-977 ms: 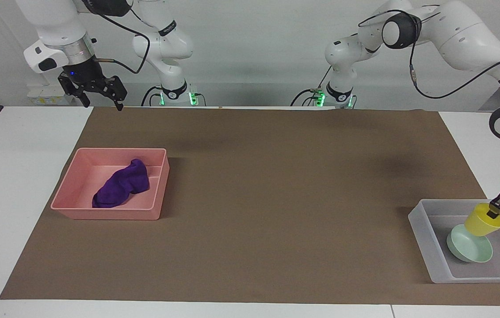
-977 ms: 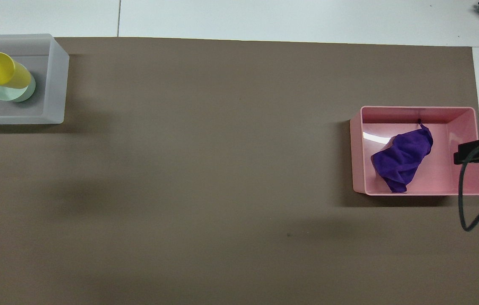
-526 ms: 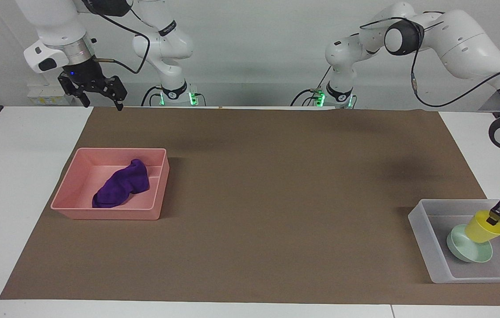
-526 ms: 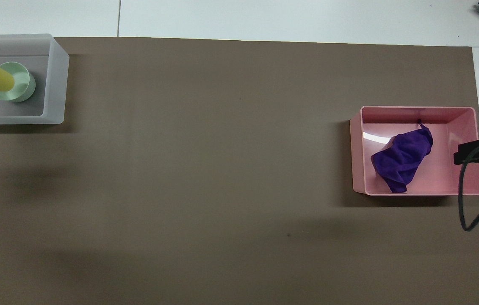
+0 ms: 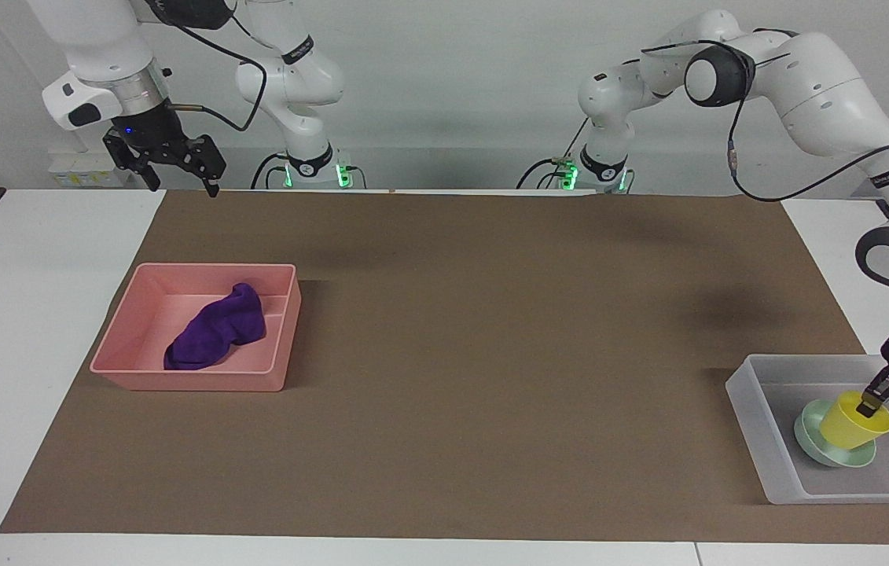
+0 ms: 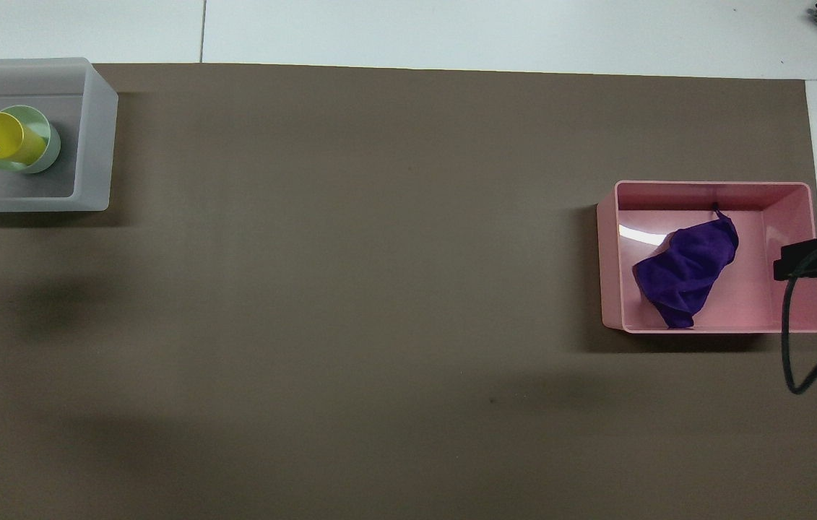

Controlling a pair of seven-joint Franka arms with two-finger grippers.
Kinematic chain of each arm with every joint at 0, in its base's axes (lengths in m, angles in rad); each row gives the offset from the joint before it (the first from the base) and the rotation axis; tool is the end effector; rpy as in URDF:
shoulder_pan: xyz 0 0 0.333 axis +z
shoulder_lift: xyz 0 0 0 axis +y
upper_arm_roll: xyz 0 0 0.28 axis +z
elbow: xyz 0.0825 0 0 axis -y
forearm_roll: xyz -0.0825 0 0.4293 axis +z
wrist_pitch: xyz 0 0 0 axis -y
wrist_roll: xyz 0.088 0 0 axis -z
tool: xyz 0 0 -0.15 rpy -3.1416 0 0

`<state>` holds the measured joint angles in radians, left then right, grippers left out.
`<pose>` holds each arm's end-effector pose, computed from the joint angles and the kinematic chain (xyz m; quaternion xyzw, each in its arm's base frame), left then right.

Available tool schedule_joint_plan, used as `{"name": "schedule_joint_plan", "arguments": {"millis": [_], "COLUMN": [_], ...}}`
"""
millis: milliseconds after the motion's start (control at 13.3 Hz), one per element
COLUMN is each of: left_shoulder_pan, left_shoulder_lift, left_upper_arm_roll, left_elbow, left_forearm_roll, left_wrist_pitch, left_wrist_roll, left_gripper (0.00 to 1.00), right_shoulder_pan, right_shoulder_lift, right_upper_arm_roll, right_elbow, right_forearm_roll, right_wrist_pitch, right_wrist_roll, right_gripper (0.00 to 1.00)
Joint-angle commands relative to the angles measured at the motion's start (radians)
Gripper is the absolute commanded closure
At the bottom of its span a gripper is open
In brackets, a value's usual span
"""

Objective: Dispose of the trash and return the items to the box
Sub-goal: 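Lower the yellow cup into the green bowl with the left gripper, then release the yellow cup and withdraw the left gripper from the bin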

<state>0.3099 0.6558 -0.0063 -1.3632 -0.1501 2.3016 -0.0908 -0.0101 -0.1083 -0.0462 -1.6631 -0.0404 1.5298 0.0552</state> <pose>0.7516 0.2280 0.2740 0.9596 0.2352 0.1464 0.0489 0.5626 -0.0389 0.5575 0.9982 -0.0561 -0.0126 0.0177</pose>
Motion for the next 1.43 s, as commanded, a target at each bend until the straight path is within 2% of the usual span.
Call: {"name": "schedule_joint_plan", "arguments": {"millis": [0, 150, 300, 526, 676, 826, 977, 1202, 1352], "left_shoulder_pan": [-0.002, -0.011, -0.046, -0.103, -0.155, -0.225, -0.285, -0.369, -0.393], "left_shoulder_lift": [-0.028, -0.095, -0.201, -0.376, -0.480, -0.586, -0.681, -0.746, -0.746], "left_upper_arm_roll": [-0.003, -0.004, -0.003, -0.004, -0.003, -0.004, -0.003, -0.004, -0.006], "left_elbow": [0.021, 0.016, -0.028, -0.186, -0.284, -0.377, -0.442, -0.444, -0.389], "left_forearm_roll": [-0.003, 0.001, 0.003, 0.003, 0.006, 0.058, 0.060, 0.102, 0.127], "left_wrist_pitch": [-0.050, -0.091, -0.177, -0.231, -0.249, -0.283, -0.339, -0.454, -0.540], "left_wrist_roll": [0.009, 0.078, 0.191, 0.322, 0.335, 0.332, 0.325, 0.297, 0.284], "left_gripper": [0.00, 0.00, 0.00, 0.00, 0.00, 0.00, 0.00, 0.00, 0.00], "right_shoulder_pan": [-0.013, -0.013, -0.014, -0.007, -0.005, -0.005, -0.004, -0.005, -0.005], "right_shoulder_lift": [-0.014, -0.013, -0.013, -0.013, -0.013, -0.013, -0.013, -0.013, -0.013], "right_upper_arm_roll": [0.006, 0.006, 0.006, 0.006, 0.006, 0.006, 0.006, 0.006, 0.006], "right_elbow": [-0.010, -0.010, -0.009, -0.009, -0.009, -0.009, -0.010, -0.010, -0.010], "right_forearm_roll": [0.019, 0.019, 0.019, 0.019, 0.019, 0.019, 0.022, 0.048, 0.048], "right_wrist_pitch": [-0.011, -0.010, -0.010, -0.010, -0.010, -0.008, -0.005, -0.005, -0.005], "right_wrist_roll": [0.000, 0.000, 0.005, 0.011, 0.011, 0.011, 0.014, 0.014, 0.012], "right_gripper": [0.00, 0.00, 0.00, 0.00, 0.00, 0.00, 0.00, 0.00, 0.00]}}
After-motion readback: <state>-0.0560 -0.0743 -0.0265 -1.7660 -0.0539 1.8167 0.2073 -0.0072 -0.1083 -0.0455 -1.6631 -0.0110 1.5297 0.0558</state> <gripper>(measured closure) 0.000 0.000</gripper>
